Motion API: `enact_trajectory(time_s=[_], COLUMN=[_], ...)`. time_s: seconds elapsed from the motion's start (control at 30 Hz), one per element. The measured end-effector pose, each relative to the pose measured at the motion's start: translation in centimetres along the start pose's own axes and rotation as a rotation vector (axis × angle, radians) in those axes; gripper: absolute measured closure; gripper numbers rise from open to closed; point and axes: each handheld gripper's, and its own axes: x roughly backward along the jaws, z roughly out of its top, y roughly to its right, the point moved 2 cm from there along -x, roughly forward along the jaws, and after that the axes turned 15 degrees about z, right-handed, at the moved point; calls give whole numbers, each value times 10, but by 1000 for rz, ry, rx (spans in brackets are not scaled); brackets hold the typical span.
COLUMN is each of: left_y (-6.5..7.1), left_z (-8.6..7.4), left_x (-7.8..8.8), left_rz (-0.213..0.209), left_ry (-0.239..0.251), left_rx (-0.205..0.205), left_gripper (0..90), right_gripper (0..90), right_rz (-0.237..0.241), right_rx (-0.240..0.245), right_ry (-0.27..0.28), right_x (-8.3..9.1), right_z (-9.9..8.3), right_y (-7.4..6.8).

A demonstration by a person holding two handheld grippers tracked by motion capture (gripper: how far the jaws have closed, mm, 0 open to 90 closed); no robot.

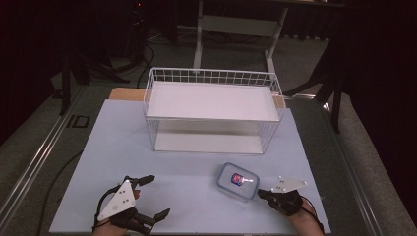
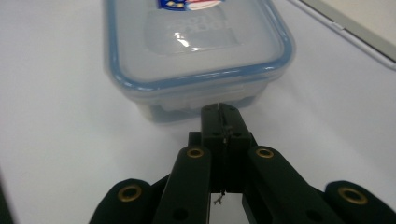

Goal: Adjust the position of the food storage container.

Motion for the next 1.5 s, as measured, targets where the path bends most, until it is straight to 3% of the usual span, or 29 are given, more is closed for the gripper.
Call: enact_trajectory(time_s=[0.13, 0.37, 0.53, 0.93, 1.07, 1.37, 1.5], left_y=[0, 1, 2, 2, 1, 1, 2], left_z=[0, -1, 0, -2, -3, -4, -4], left_x=[0, 0, 0, -2, -2, -2, -2], left_rz=[0, -2, -5, -9, -12, -13, -14], left_ry=[-2, -6, -4, -13, -14, -22, -22], left_rx=[-5, -5, -3, -7, -2, 3, 1], left_gripper=[5, 5, 5, 5, 5, 5, 5], right_gripper=[900, 900, 900, 900, 900, 900, 900], right_rz=[-31, -69, -60, -33, -18, 7, -1], right_rx=[-10, -11, -27, -26, -22, -3, 0], right_ry=[3, -4, -13, -25, -26, -36, -31], right_x=[-2, 4, 0, -21, -37, -61, -58], right_z=[5, 5, 2, 23, 37, 59, 59], right_y=[10, 9, 10, 22, 27, 24, 25])
